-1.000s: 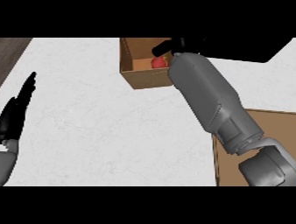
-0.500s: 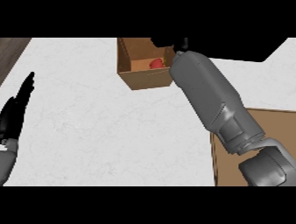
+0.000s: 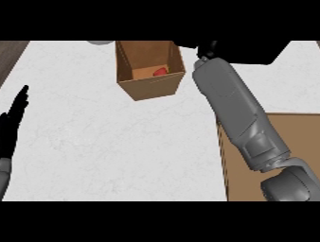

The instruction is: Pick the bell pepper from the tray and place it in the cardboard box

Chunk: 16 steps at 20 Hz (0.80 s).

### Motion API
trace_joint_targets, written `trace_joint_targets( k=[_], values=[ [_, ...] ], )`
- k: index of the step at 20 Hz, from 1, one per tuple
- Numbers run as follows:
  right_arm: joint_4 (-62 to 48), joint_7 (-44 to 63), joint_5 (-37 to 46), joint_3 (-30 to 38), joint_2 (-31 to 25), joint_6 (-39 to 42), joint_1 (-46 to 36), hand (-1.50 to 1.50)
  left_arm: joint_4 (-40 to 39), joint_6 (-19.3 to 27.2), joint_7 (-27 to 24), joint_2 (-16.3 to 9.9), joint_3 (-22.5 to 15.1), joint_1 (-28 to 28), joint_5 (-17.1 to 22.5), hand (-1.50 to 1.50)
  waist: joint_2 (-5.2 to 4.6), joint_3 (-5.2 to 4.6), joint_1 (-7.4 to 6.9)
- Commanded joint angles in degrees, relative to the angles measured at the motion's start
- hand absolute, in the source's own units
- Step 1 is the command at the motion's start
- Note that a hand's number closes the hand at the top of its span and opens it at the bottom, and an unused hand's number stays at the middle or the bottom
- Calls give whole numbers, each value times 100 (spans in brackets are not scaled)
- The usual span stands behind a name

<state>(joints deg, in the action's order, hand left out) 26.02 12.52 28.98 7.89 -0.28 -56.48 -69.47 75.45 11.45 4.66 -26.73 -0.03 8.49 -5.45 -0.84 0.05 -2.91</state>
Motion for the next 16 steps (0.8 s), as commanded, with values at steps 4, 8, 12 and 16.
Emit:
trace_joint_targets(
  k=[4, 8, 12, 16],
  values=[
    [1039, -97, -189, -109, -140, 125, 1081, -150, -39, 115, -171, 16, 262, -324, -97, 0, 115, -5, 340],
    [2362, 417, 46, -586, -283, 532, 2109, -150, 135, 237, -48, 139, 280, -559, -119, 0, 180, -7, 483],
    [3647, 725, 175, -953, -544, 1037, 3284, -150, 67, -87, -89, -63, 458, -580, 52, 0, 182, -9, 515],
    [5153, 1481, 291, -1337, -913, 1902, 4093, -150, 51, 19, -207, 42, 440, -611, -60, 0, 183, -13, 529]
  ],
)
